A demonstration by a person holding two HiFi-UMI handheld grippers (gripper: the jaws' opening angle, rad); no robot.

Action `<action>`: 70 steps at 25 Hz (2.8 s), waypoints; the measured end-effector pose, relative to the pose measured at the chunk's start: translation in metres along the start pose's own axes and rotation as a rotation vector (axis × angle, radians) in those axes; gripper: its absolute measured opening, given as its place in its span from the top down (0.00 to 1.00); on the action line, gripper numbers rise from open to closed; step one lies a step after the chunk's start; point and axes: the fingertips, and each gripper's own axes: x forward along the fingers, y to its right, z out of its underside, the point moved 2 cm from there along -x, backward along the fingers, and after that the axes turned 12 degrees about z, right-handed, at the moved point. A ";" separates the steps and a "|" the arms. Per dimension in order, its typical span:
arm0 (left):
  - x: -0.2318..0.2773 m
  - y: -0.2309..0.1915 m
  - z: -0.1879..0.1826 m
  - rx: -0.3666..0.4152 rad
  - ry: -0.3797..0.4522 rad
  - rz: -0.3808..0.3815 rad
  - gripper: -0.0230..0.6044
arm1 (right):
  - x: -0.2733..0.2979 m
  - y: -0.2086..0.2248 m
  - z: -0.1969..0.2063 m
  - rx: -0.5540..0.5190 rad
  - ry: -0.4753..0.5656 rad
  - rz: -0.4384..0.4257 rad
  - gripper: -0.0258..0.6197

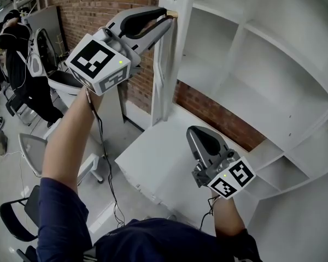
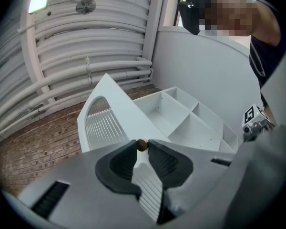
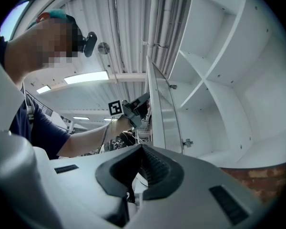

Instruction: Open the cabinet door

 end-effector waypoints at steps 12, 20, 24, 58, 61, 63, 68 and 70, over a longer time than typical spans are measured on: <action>-0.070 -0.033 0.007 -0.022 0.013 -0.090 0.86 | 0.027 -0.034 0.005 -0.017 -0.021 -0.028 0.92; -0.103 -0.052 0.017 -0.039 -0.007 -0.193 0.86 | 0.033 -0.046 0.010 -0.010 -0.025 -0.046 0.92; -0.120 -0.064 0.023 -0.056 -0.024 -0.242 0.88 | 0.034 -0.050 0.011 -0.008 -0.028 -0.051 0.92; -0.169 -0.058 0.022 -0.006 -0.144 -0.455 0.95 | 0.027 -0.040 0.000 0.004 -0.012 -0.088 0.92; -0.153 -0.020 0.020 -0.020 -0.139 -0.411 0.95 | 0.018 -0.034 -0.006 -0.001 -0.002 -0.077 0.92; -0.140 0.008 0.026 -0.044 -0.143 -0.379 0.95 | 0.011 -0.029 -0.007 -0.001 0.000 -0.069 0.92; -0.112 0.082 0.057 -0.166 -0.163 -0.317 0.95 | -0.007 -0.019 -0.012 -0.001 0.003 -0.054 0.92; -0.103 0.109 0.071 -0.236 -0.162 -0.302 0.95 | -0.013 -0.014 -0.013 -0.004 0.003 -0.053 0.92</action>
